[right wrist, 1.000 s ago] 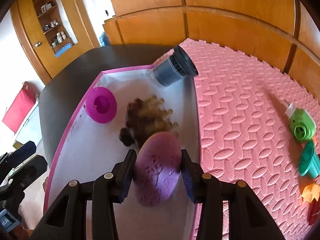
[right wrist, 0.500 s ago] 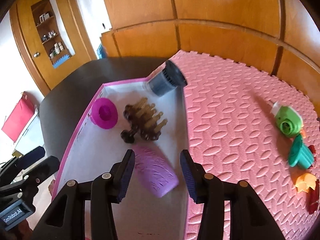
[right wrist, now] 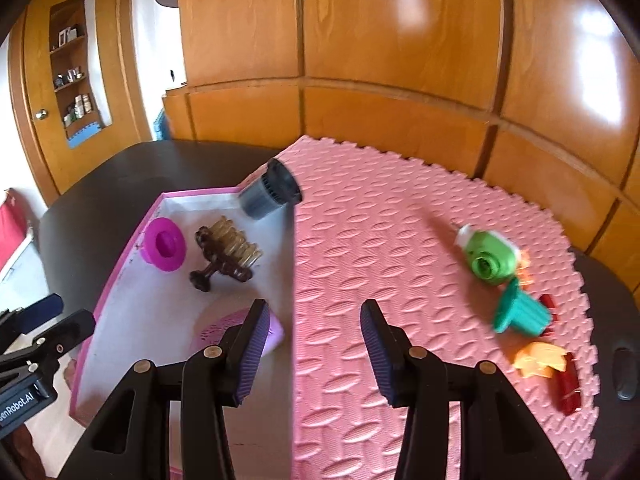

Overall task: Organize rigid objects
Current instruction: 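Move the left tool over the mat toward the green-and-white bottle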

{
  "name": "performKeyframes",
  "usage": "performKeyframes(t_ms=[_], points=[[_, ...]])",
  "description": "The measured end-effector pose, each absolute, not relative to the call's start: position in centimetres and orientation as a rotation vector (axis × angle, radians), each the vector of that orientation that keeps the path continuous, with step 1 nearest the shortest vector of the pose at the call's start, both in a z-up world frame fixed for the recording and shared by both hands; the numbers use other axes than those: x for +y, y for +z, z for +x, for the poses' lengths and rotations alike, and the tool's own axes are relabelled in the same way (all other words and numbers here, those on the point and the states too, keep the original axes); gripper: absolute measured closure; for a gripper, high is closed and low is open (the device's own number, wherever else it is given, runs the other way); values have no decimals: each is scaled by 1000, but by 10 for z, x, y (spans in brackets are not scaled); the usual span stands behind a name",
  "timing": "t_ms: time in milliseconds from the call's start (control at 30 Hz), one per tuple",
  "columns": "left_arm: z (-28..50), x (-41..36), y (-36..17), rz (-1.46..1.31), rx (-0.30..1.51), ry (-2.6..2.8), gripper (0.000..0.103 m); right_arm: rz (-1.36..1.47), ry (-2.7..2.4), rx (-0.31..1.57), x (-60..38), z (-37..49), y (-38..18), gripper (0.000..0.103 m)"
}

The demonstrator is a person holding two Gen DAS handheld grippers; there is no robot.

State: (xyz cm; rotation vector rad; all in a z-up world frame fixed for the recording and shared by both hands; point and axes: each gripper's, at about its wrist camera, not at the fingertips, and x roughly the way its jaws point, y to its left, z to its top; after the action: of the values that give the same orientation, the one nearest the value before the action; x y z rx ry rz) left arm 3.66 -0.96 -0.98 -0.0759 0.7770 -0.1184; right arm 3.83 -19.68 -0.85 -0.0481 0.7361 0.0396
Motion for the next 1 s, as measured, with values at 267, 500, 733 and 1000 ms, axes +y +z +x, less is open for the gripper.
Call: performKeyframes(t_ms=[267, 500, 733, 1000], points=[[34, -23, -7, -43, 773, -132, 39, -112, -11, 693, -203, 22, 0, 56], [32, -33, -5, -16, 774, -141, 39, -158, -44, 683, -209, 17, 2, 56], [31, -44, 2, 7, 762, -152, 38, -157, -56, 673, -223, 14, 5, 56], [31, -59, 3, 34, 762, -176, 38, -137, -85, 652, -243, 11, 14, 56]])
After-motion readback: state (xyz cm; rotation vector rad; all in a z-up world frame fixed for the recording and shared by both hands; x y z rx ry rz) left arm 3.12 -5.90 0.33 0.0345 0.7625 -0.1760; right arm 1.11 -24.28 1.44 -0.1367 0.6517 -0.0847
